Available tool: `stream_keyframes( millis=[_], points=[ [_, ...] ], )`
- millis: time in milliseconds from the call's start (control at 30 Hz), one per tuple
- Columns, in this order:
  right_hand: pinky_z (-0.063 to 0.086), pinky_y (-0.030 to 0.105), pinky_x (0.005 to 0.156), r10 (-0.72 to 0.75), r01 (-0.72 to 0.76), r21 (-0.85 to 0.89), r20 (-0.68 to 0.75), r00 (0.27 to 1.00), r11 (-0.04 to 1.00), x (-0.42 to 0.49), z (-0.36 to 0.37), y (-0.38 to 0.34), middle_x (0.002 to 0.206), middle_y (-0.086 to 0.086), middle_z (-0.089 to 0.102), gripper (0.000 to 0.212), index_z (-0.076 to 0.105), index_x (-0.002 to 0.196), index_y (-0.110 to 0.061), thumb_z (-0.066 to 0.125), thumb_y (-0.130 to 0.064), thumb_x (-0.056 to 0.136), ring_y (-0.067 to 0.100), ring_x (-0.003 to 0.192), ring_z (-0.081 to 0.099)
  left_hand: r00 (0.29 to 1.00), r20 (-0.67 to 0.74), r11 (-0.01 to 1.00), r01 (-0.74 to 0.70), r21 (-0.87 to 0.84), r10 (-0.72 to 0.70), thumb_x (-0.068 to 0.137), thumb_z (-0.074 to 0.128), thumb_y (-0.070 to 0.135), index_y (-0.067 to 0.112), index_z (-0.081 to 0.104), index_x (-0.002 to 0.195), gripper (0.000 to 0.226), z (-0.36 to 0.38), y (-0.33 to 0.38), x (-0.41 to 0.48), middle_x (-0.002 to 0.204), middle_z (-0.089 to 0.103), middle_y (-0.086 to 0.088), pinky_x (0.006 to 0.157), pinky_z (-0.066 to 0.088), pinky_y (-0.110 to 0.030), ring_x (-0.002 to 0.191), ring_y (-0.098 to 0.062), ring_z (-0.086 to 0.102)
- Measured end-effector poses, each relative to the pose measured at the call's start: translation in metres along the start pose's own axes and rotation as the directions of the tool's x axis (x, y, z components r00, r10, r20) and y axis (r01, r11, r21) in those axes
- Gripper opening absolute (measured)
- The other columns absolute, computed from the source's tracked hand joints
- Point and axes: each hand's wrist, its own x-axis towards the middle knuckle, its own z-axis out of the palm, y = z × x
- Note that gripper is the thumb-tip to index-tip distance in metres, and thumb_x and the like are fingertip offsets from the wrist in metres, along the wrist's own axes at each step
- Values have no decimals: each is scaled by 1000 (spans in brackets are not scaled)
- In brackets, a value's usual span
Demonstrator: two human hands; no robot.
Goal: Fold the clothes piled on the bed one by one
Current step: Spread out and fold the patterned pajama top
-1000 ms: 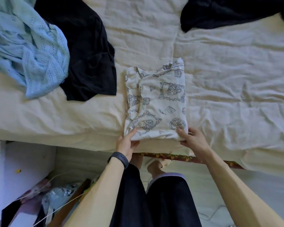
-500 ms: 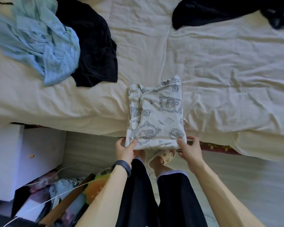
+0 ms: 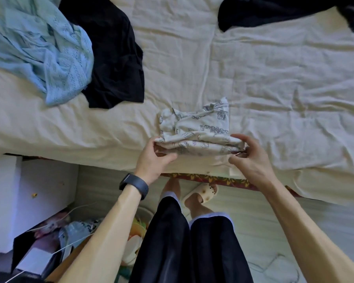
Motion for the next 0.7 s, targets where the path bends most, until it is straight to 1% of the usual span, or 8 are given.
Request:
stream_keyframes(
  millis=[67,133,200,267,367,467,567,700],
  points=[
    [50,18,73,-94,77,-169,-95,991,983,28,0,-5,106,-2,66,34,68,119,-29,78,-20,88,5,81,61,983,-103,905,-98,414,154,81,79,39,31,61,101,28,-4,7,28,88,63,15,63,41,-11,81,-8,61],
    [47,20,72,-148,107,-218,-181,972,970,57,4,-8,97,-12,67,23,69,116,-30,72,-36,94,7,84,58,952,-145,830,-152,537,269,88,70,44,23,65,101,25,-4,12,56,96,58,4,73,41,-19,93,-18,56],
    [48,18,69,-91,61,-139,-221,971,988,85,13,-13,93,-17,66,15,64,109,-34,65,-44,97,-1,84,60,963,-144,886,-142,442,226,94,61,46,22,62,101,25,1,19,84,97,58,2,71,38,-21,97,-20,57],
    [43,9,63,-6,-10,-62,-252,968,998,113,26,-14,89,-20,64,14,58,105,-36,58,-49,100,-4,81,61,980,-167,939,-47,340,109,99,51,51,23,53,98,29,9,24,108,84,61,7,58,36,-20,79,-13,59],
    [37,11,64,52,-77,-67,-323,945,995,147,42,-9,85,-21,62,22,55,105,-33,49,-54,103,7,81,59,966,-253,935,36,354,58,104,39,48,18,44,90,34,21,22,140,72,54,8,51,29,-27,65,-14,52],
    [38,28,76,115,-152,-69,-381,917,986,174,51,2,87,-15,63,27,54,97,-35,48,-62,98,14,90,58,957,-288,909,90,408,35,106,37,42,16,44,86,34,21,12,163,73,54,6,58,21,-34,74,-27,50],
    [37,28,75,161,-191,-28,-426,890,981,189,55,6,82,-14,63,29,54,87,-36,56,-65,92,16,89,60,960,-280,846,127,518,27,106,32,47,20,45,85,37,16,2,176,93,66,-13,66,27,-32,89,-36,58],
    [41,26,76,189,-211,0,-443,876,978,190,55,6,94,-13,63,29,54,88,-40,60,-68,88,15,95,62,968,-252,799,146,583,6,104,33,51,17,49,93,40,15,13,178,104,66,-17,69,35,-37,99,-41,60]
  ],
)
